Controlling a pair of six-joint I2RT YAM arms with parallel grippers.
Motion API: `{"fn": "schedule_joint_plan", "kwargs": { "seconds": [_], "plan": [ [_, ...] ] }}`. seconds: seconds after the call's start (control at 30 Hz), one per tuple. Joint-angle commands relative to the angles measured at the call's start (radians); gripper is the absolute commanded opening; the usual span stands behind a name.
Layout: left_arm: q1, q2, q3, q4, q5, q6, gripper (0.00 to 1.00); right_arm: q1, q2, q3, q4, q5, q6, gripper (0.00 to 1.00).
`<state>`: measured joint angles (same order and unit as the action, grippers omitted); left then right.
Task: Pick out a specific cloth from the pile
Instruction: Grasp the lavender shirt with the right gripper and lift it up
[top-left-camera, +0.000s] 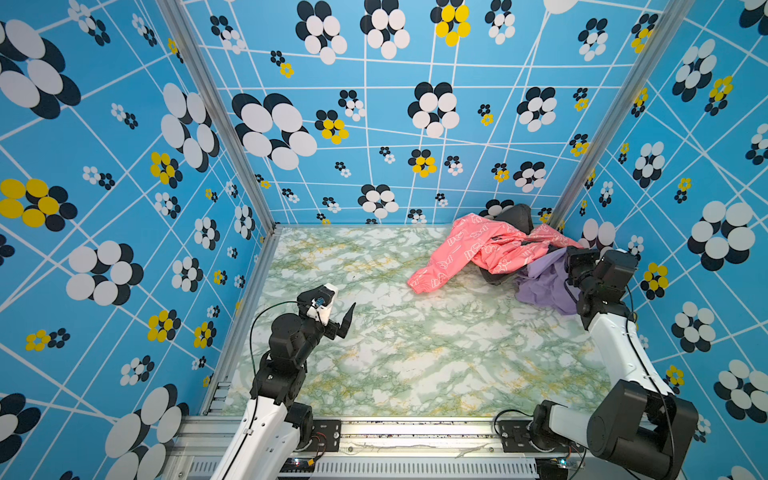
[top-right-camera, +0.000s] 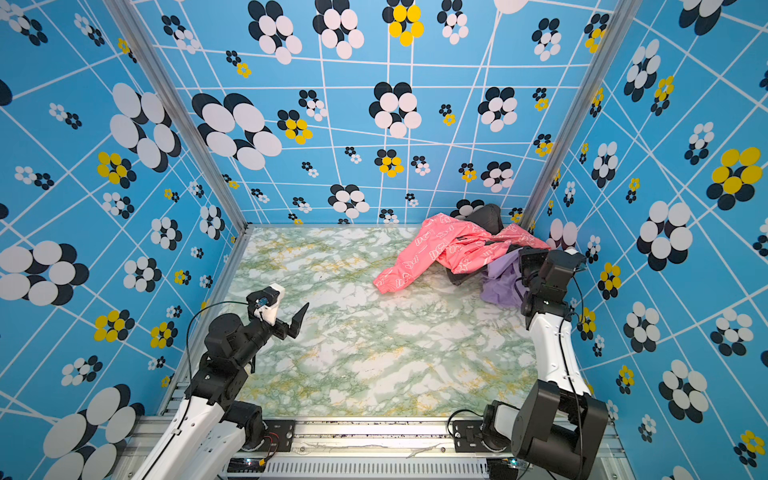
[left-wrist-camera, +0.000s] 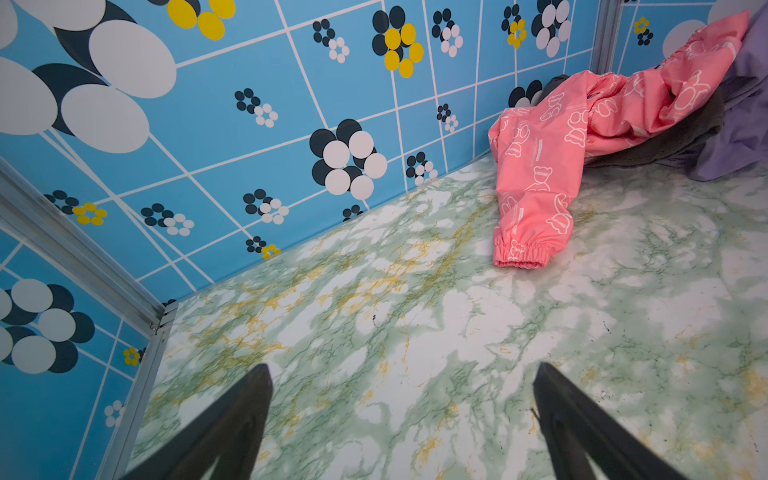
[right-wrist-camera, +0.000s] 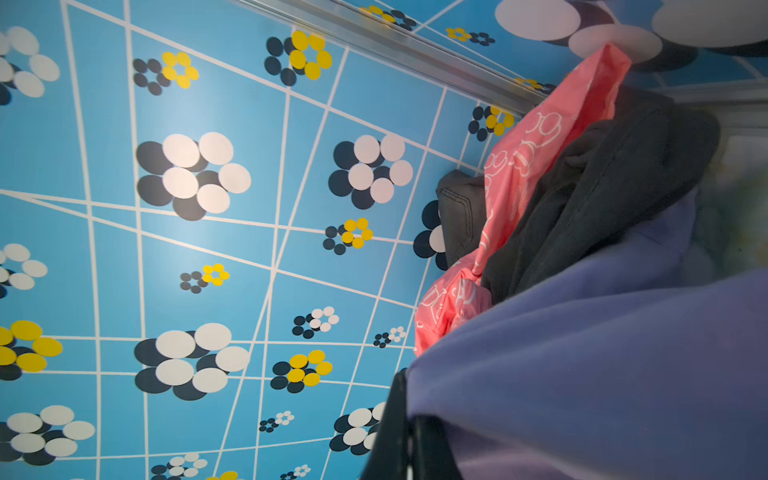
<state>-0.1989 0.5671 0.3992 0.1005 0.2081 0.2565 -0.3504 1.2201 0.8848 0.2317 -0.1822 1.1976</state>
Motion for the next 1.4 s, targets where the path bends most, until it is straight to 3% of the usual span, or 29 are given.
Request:
{"fn": "schedule_joint_plan", "kwargs": {
  "seconds": [0.0,0.47,1.03,1.17,1.37],
  "plan": [
    [-0.007,0.013,-0.004,0.013,-0.011,0.015,0.99,-0.005,-0.054,0.092,0.107,0.025,-0.015,0.0],
    [-0.013,0.002,-0.003,-0.003,-0.017,0.018,0.99,0.02,-0.062,0.222,0.189,-0.033,-0.084,0.0],
    [-0.02,-0.003,-0.003,-0.006,-0.023,0.02,0.99,0.156,0.025,0.433,0.218,-0.128,-0.197,0.0],
    [-0.022,0.002,-0.002,-0.005,-0.024,0.021,0.99,0.232,0.04,0.466,0.193,-0.165,-0.278,0.0],
    [-0.022,0.0,-0.002,-0.009,-0.028,0.024,0.99,0.421,0.087,0.536,-0.005,-0.258,-0.529,0.0]
  ]
}}
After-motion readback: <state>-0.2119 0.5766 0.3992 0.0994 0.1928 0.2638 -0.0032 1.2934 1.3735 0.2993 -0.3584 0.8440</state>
